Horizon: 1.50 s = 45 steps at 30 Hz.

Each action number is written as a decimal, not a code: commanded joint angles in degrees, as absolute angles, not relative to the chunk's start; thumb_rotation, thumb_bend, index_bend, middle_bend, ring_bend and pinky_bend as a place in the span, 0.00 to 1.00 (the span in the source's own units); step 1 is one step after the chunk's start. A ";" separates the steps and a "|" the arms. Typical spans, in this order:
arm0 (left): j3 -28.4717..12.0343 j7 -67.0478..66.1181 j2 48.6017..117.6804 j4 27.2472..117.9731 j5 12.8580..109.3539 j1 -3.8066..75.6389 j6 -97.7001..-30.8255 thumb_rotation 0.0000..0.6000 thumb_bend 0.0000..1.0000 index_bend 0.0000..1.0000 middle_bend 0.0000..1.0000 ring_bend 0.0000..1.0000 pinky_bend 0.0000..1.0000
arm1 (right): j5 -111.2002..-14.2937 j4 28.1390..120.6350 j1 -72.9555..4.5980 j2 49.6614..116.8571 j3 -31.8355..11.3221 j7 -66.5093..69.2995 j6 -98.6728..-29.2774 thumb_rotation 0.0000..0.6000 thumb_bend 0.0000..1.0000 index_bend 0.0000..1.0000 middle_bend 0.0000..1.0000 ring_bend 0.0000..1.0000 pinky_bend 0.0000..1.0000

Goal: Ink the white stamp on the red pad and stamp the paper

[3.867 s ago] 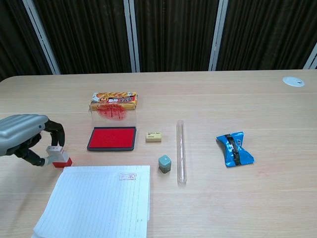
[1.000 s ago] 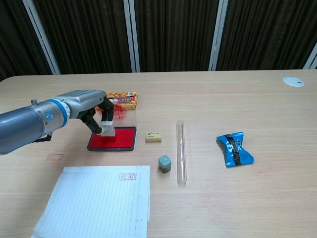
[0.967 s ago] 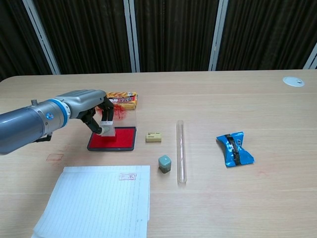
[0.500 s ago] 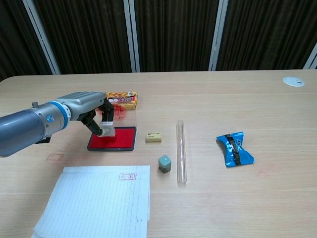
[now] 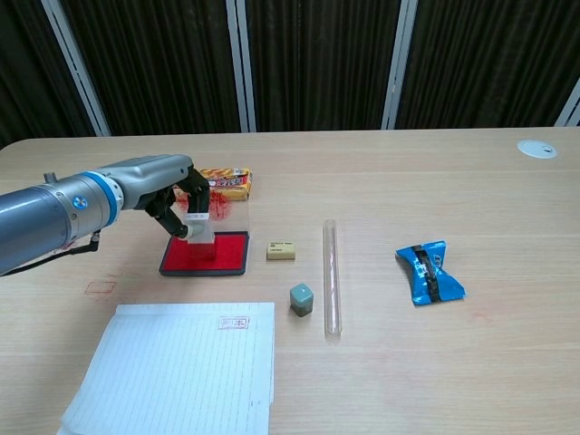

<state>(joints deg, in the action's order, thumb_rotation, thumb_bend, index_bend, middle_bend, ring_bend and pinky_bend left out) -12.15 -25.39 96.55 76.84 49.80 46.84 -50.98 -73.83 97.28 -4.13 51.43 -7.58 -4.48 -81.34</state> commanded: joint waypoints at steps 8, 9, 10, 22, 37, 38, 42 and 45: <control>-10.40 -34.45 86.62 97.94 44.05 44.49 -60.49 1.00 0.44 0.58 0.53 0.86 0.90 | -74.40 97.78 -3.95 51.06 -7.48 -3.98 -81.68 1.00 0.00 0.00 0.00 0.00 0.00; -9.65 -36.45 86.42 99.48 43.15 44.36 -62.12 1.00 0.44 0.58 0.53 0.86 0.90 | -74.50 97.85 -3.92 51.00 -7.48 -3.85 -81.74 1.00 0.00 0.00 0.00 0.00 0.00; -9.09 -37.68 86.39 100.42 42.68 44.29 -63.08 1.00 0.44 0.58 0.53 0.86 0.90 | -74.57 97.89 -3.90 50.94 -7.48 -3.73 -81.78 1.00 0.00 0.00 0.00 0.00 0.00; -2.99 -39.34 88.85 101.86 45.78 41.67 -66.82 1.00 0.45 0.58 0.53 0.85 0.90 | -75.21 98.13 -3.63 50.47 -7.42 -2.77 -82.23 1.00 0.00 0.00 0.00 0.00 0.00; -0.07 -34.91 92.09 96.23 53.81 39.84 -64.02 1.00 0.45 0.59 0.53 0.85 0.90 | -74.87 97.93 -3.69 50.54 -7.39 -3.13 -81.95 1.00 0.00 0.00 0.00 0.00 0.00; -0.06 -34.80 92.33 95.99 53.90 39.81 -63.75 1.00 0.45 0.59 0.53 0.85 0.90 | -74.87 97.91 -3.70 50.56 -7.38 -3.20 -81.94 1.00 0.00 0.00 0.00 0.00 0.00; -0.03 -35.00 93.00 95.54 53.92 39.53 -63.45 1.00 0.45 0.59 0.53 0.85 0.90 | -74.71 97.87 -3.71 50.60 -7.44 -3.22 -81.92 1.00 0.00 0.00 0.00 0.00 0.00; -0.03 -35.29 93.42 95.03 53.92 39.41 -63.34 1.00 0.45 0.59 0.53 0.85 0.90 | -74.67 97.77 -3.73 50.63 -7.43 -3.26 -81.84 1.00 0.00 0.00 0.00 0.00 0.00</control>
